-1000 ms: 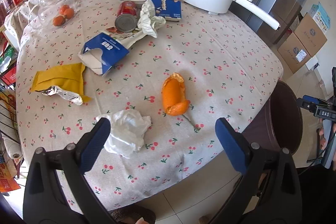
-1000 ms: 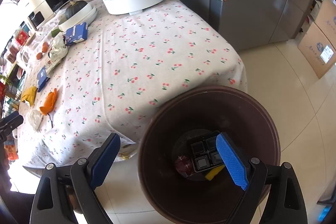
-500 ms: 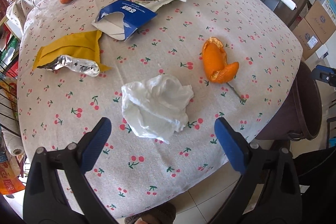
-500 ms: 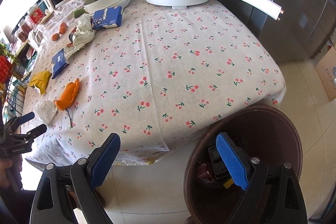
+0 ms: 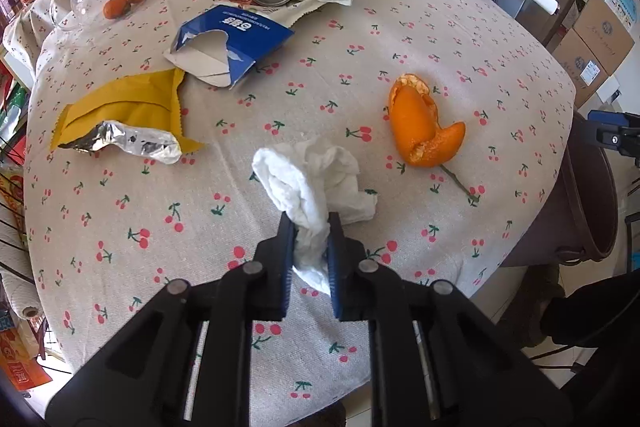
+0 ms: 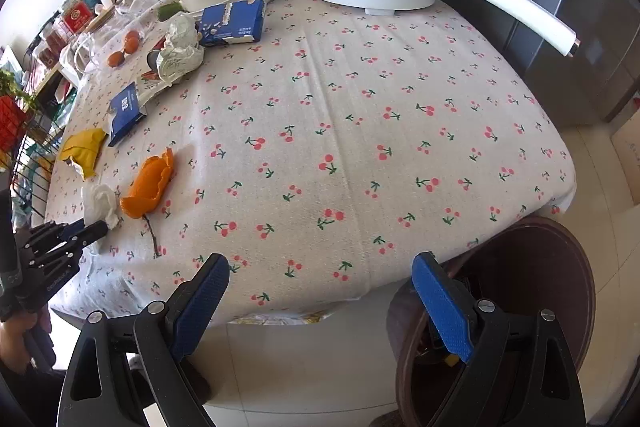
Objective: Collect trash
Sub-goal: 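Grasp the crumpled white tissue with the left tool, then grasp the orange peel with the right tool and lift it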
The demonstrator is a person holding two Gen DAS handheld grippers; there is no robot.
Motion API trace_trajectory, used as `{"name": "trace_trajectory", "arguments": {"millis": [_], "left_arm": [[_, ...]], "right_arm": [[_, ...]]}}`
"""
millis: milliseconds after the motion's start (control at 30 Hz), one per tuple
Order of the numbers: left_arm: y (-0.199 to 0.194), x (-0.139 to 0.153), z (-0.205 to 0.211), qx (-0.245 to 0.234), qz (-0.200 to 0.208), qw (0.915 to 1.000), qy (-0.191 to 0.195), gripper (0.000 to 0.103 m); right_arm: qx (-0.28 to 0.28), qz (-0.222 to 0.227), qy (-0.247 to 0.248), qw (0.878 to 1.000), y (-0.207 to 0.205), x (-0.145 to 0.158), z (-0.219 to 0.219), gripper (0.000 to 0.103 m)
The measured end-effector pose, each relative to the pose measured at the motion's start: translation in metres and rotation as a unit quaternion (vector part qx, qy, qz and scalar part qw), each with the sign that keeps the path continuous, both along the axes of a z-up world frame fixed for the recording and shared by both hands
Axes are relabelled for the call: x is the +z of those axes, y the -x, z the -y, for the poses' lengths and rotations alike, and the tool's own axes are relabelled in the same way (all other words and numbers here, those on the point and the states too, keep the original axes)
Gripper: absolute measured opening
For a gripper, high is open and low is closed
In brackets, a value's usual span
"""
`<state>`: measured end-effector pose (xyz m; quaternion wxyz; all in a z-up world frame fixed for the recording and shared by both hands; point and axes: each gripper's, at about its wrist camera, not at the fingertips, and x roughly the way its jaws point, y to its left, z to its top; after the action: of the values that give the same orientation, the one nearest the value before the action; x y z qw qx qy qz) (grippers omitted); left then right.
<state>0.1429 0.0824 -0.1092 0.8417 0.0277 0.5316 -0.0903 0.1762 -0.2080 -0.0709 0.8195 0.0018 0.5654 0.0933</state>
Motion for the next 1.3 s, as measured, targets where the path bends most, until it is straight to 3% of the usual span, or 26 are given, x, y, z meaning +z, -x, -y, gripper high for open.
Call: {"name": "trace_trajectory", "arguments": {"millis": [267,400,600,800,1000,1100,1133,1300], "left_arm": [[0.008,0.026,-0.024,0.039,0.024,0.9986,0.028,0.013],[0.013,0.036,-0.038,0.059,0.034,0.9974,0.025,0.013],[0.019,0.035,-0.057,0.091,0.029,0.9951,0.026,0.013],[0.021,0.031,-0.069,0.104,0.021,0.9939,0.032,0.013],[0.020,0.028,-0.072,0.107,0.015,0.9935,0.036,0.013],[0.019,0.027,-0.072,0.105,0.012,0.9937,0.039,0.013],[0.019,0.027,-0.071,0.104,0.012,0.9937,0.040,0.013],[0.015,0.026,-0.063,0.099,0.007,0.9940,0.047,0.013]], "right_arm": [[0.022,-0.001,-0.019,1.000,-0.009,-0.006,-0.046,0.094],[0.038,-0.003,-0.042,0.998,-0.011,-0.009,-0.074,0.094],[0.068,-0.012,-0.058,0.996,-0.017,-0.024,-0.124,0.094],[0.074,-0.006,-0.038,0.997,-0.021,-0.043,-0.157,0.093],[0.086,0.026,0.004,0.996,-0.024,-0.047,-0.180,0.074],[0.100,0.045,0.034,0.993,-0.023,-0.046,-0.185,0.052],[0.104,0.047,0.031,0.993,-0.023,-0.046,-0.184,0.041],[0.107,0.043,0.025,0.993,-0.022,-0.041,-0.172,0.032]]}}
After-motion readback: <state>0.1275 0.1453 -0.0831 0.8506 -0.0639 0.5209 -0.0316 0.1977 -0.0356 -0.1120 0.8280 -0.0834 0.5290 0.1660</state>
